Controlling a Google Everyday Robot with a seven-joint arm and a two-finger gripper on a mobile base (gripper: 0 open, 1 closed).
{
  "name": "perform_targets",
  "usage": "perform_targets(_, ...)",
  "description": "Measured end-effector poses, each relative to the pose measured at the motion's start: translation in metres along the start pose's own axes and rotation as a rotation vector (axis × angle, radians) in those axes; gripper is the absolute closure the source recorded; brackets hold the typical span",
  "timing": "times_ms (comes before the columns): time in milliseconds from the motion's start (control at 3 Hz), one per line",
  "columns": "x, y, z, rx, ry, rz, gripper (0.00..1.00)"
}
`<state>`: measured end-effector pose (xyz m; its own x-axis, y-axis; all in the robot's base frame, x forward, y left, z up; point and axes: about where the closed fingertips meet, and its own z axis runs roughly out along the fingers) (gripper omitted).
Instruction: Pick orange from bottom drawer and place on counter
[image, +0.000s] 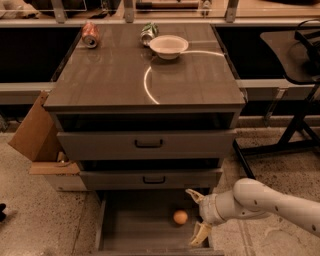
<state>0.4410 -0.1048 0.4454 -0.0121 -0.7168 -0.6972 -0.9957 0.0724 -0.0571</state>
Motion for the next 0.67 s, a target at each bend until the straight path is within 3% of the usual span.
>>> perform_targets(333, 0.0203, 0.0005, 0.0236, -0.062, -0.091, -0.005, 0.0)
perform_targets(667, 0.0203, 0.0005, 0.0237, -0.062, -0.091, -0.005, 0.0)
